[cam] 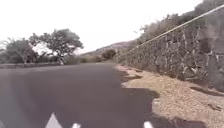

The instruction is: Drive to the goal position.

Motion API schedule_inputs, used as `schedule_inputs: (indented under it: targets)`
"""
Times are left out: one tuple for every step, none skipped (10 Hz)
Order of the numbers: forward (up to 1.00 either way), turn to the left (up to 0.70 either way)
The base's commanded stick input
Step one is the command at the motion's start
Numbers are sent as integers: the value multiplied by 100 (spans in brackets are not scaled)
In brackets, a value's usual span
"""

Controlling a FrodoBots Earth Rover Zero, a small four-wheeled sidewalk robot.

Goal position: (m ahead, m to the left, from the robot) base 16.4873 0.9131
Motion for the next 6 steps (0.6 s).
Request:
schedule_inputs:
  targets:
    - [100,0]
    - [100,0]
    - [100,0]
    - [100,0]
    - [100,0]
    - [100,0]
